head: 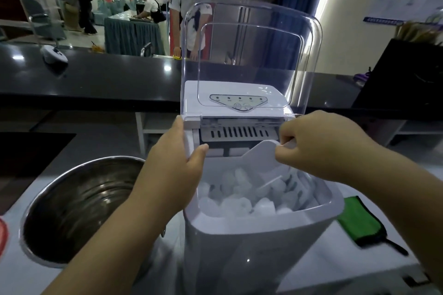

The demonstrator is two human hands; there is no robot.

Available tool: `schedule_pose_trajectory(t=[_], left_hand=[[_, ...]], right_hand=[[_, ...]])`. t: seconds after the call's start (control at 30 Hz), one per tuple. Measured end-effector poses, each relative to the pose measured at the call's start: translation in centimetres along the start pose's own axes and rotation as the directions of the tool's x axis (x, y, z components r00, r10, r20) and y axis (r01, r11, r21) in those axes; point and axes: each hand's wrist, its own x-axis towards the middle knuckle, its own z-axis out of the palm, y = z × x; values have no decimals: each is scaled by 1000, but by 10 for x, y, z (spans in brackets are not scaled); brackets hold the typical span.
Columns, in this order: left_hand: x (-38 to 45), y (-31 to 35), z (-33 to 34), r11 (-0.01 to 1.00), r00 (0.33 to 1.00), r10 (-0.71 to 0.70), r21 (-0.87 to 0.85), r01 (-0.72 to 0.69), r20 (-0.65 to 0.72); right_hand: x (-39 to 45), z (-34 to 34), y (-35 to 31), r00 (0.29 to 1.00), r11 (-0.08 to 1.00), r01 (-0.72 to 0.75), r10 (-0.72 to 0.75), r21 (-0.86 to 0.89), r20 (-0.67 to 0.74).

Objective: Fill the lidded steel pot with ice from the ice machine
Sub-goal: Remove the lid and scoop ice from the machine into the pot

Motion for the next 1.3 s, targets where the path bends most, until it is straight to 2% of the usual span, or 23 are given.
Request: schedule_pose_trajectory(t=[0.17, 0.33, 0.47, 0.57, 0.67, 0.77, 0.97, 1.07, 1.2, 1.3], left_hand=[[-1, 2, 1, 999, 1000, 9, 48, -7, -28], [0, -2, 3, 999, 1000, -18, 29, 19, -19], [0, -3, 4, 999, 999, -21, 24, 22, -31], [0, -3, 5, 999, 999, -27, 20, 28, -34], [-1, -2, 4, 999, 999, -31, 9, 31, -34], [-2, -1, 2, 1000, 999, -27, -6, 26, -39], [-3, -2, 2, 998, 998, -55, -43, 54, -27], [-5, -1, 2, 996, 997, -62, -66, 59, -42], [-4, -1, 3, 996, 997, -60, -70, 57, -48], [-3, -1, 4, 996, 997, -61, -68, 57, -50]], right_hand=[[13, 0, -4, 996, 999, 34, -32, -18, 86], [28, 7, 8, 973, 994, -39, 15, 99, 232], [33, 10, 12, 963, 992, -39, 5, 119, 270], [33, 10, 8, 976, 997, 67, -71, 30, 206], [32, 23, -7, 966, 970, 243, -239, -25, 100], [32, 38, -22, 930, 954, 296, -297, 38, 217], [44, 29, -16, 929, 986, 148, -163, 72, 333], [49, 29, -12, 888, 986, 9, -83, 164, 452], [51, 37, -13, 867, 968, -61, -70, 243, 494], [49, 35, -12, 851, 964, -42, -103, 263, 514]])
